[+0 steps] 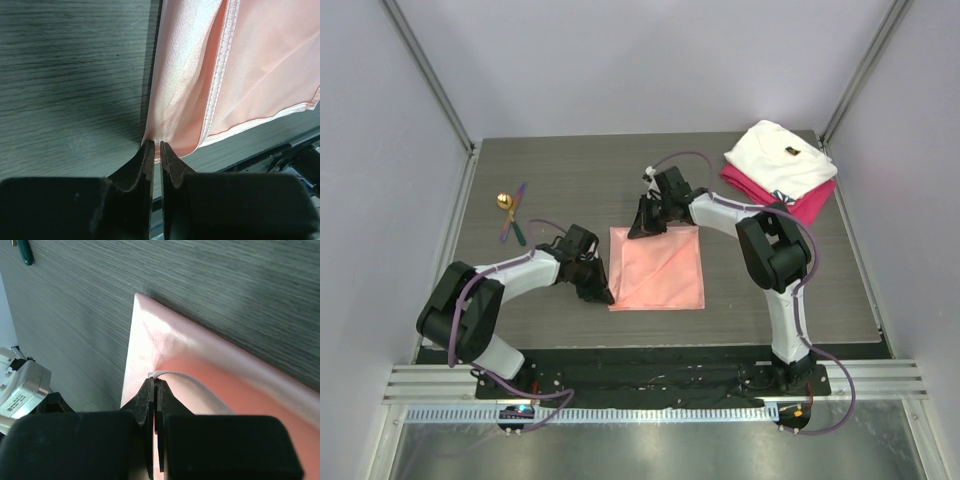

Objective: Fold the napkin into a case and place the utensils inside
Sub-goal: Fold the top corner of the square-folded napkin at the center of the board, then smooth out the upper triangle-folded napkin at the center of the board.

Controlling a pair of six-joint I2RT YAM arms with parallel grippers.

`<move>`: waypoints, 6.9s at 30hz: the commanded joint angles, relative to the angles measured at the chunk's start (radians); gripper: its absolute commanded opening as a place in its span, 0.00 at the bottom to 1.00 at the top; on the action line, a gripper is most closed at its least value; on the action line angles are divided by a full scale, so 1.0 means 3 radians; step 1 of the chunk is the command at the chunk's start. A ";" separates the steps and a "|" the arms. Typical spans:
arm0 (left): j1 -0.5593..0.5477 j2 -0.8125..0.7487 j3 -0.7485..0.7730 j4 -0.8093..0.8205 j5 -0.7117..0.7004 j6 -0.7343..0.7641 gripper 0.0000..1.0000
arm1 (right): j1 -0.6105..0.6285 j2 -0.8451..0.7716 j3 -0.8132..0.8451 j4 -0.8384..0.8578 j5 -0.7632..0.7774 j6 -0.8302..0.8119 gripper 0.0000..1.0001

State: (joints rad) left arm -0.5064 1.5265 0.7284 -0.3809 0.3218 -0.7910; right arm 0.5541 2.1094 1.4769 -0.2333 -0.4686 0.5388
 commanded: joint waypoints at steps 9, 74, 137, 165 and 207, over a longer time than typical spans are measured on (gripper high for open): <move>-0.0040 -0.0036 -0.0076 -0.0004 -0.0096 -0.0007 0.14 | -0.0006 0.0281 0.0451 0.0225 -0.0233 0.0142 0.01; -0.0091 0.0306 0.0804 -0.0121 0.0053 0.0039 0.18 | -0.0747 -0.0987 -0.0981 0.0000 -0.0038 -0.0196 0.22; -0.0096 -0.0011 0.0624 -0.0126 0.0027 0.0075 0.23 | -0.0252 -0.1079 -0.0914 -0.0424 0.0785 -0.0421 0.41; -0.0091 0.0787 0.0742 0.0278 0.0093 -0.0053 0.08 | 0.0065 -0.0711 -0.0909 -0.0148 0.0993 -0.0379 0.29; -0.0097 0.0557 0.0522 0.0196 0.0001 0.0014 0.07 | -0.0431 -0.0430 -0.0290 -0.0623 0.1736 -0.0942 0.36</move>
State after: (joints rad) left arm -0.5297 1.7035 0.9058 -0.3374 0.3260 -0.7868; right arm 0.4335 1.9656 1.3605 -0.4286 -0.0090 0.2855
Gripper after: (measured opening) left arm 0.072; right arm 0.364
